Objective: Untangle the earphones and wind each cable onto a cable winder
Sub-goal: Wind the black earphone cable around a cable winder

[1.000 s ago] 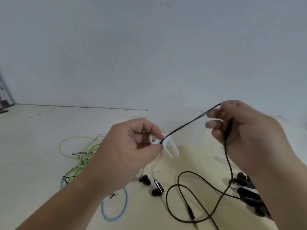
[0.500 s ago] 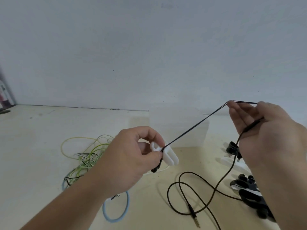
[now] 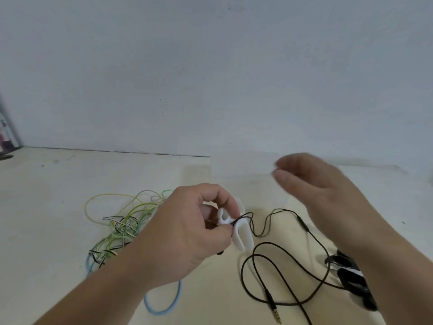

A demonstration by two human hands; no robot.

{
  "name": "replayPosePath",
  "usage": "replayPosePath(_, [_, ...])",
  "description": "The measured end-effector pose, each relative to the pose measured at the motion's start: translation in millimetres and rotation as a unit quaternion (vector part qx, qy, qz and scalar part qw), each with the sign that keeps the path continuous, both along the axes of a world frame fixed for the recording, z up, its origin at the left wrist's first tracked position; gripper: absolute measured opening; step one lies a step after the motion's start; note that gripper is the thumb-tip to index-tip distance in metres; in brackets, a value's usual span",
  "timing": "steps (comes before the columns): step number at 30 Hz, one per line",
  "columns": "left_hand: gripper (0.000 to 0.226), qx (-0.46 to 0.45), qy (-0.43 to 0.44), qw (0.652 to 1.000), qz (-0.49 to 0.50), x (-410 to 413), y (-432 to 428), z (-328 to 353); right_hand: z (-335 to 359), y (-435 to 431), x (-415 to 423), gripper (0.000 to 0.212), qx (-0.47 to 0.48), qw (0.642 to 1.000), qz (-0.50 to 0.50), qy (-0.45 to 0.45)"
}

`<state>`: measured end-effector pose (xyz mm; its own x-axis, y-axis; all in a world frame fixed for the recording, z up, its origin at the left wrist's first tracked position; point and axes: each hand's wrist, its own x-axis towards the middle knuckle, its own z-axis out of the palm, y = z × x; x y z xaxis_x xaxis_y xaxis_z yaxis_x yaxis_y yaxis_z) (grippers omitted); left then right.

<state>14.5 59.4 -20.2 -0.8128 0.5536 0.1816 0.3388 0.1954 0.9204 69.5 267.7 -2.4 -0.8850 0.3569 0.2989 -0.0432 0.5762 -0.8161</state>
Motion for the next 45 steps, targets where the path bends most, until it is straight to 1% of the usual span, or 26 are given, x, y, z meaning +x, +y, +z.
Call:
replayPosePath(1, [0.030, -0.002, 0.001, 1.000, -0.004, 0.2, -0.4, -0.2, 1.8, -7.4, 2.9, 0.038, -0.032, 0.995, 0.090, -0.028])
replayPosePath(2, [0.030, -0.002, 0.003, 1.000, -0.010, 0.6, -0.4, 0.3, 2.5, -14.4, 4.6, 0.040, -0.056, 0.982, 0.170, -0.067])
replayPosePath(3, [0.030, -0.001, 0.007, 1.000, -0.014, 1.0, -0.6, 0.9, 0.3, -18.1, 4.9, 0.043, -0.056, 0.968, 0.223, -0.104])
replayPosePath(5, [0.026, 0.008, 0.010, 1.000, -0.014, 1.4, -0.1, 2.5, -8.9, -16.8, 1.2, 0.044, -0.009, 0.952, 0.261, -0.160])
replayPosePath(7, [0.022, 0.013, 0.010, 1.000, -0.011, 0.1, -0.1, 2.0, -9.4, -13.2, -0.6, 0.032, 0.026, 0.948, 0.258, -0.185])
replayPosePath(8, [0.023, 0.010, 0.010, 1.000, -0.012, -1.1, -0.5, 1.0, -7.5, -10.6, -0.1, 0.031, 0.025, 0.951, 0.248, -0.184])
replayPosePath(10, [0.024, 0.007, 0.002, 1.000, -0.027, -2.3, -0.2, -1.1, -4.2, -5.7, 1.6, 0.032, -0.013, 0.961, 0.235, -0.148])
replayPosePath(13, [0.020, 0.013, -0.011, 0.999, -0.045, -0.3, 2.1, -2.9, -2.5, -6.2, 2.3, 0.027, -0.088, 0.964, 0.240, -0.077])
replayPosePath(18, [0.023, 0.016, 0.001, 0.998, -0.056, -1.2, 0.5, -2.0, -9.4, -7.6, -3.5, 0.025, -0.132, 0.967, 0.217, -0.034])
replayPosePath(21, [0.025, 0.024, 0.003, 0.996, -0.084, -1.4, -1.1, -0.5, -6.7, -10.5, -3.3, 0.023, -0.159, 0.965, 0.208, -0.017])
replayPosePath(23, [0.028, 0.026, 0.003, 0.994, -0.106, -0.6, -1.4, 0.1, -6.6, -11.2, -3.2, 0.022, -0.146, 0.970, 0.194, -0.013])
replayPosePath(25, [0.032, 0.019, 0.003, 0.993, -0.116, 0.9, -0.6, -0.6, -7.4, -10.5, -3.9, 0.022, -0.102, 0.982, 0.155, -0.014])
replayPosePath(27, [0.037, 0.016, 0.012, 0.994, -0.112, 1.8, 0.6, -2.2, -7.0, -10.7, -4.4, 0.017, -0.071, 0.990, 0.122, -0.011])
replayPosePath(31, [0.033, 0.042, 0.013, 0.992, -0.115, 2.6, 1.0, -0.8, -7.5, -10.1, -4.5, 0.016, -0.073, 0.992, 0.101, -0.004])
replayPosePath(35, [0.032, 0.103, 0.005, 0.987, -0.123, 2.1, 0.7, 2.9, -10.3, -9.7, -6.8, 0.020, -0.072, 0.992, 0.097, -0.023])
replayPosePath(37, [0.033, 0.152, -0.014, 0.981, -0.122, 2.5, 1.3, 5.2, -11.0, -11.0, -7.5, 0.023, -0.077, 0.990, 0.109, -0.036])
replayPosePath(39, [0.035, 0.187, -0.024, 0.976, -0.107, 1.1, 1.2, 5.6, -13.7, -13.8, -7.6, 0.027, -0.056, 0.986, 0.136, -0.074])
replayPosePath(42, [0.032, 0.194, 0.011, 0.979, -0.054, -3.5, 0.8, 3.1, -19.0, -21.5, -7.0, 0.031, -0.027, 0.963, 0.228, -0.139])
replayPosePath(44, [0.028, 0.190, 0.027, 0.981, -0.015, -6.0, 1.5, 0.7, -21.7, -24.8, -6.0, 0.031, -0.034, 0.947, 0.283, -0.149])
replayPosePath(45, [0.026, 0.186, 0.034, 0.982, 0.008, -6.8, 1.6, -0.4, -21.6, -25.3, -5.6, 0.032, -0.032, 0.944, 0.294, -0.148])
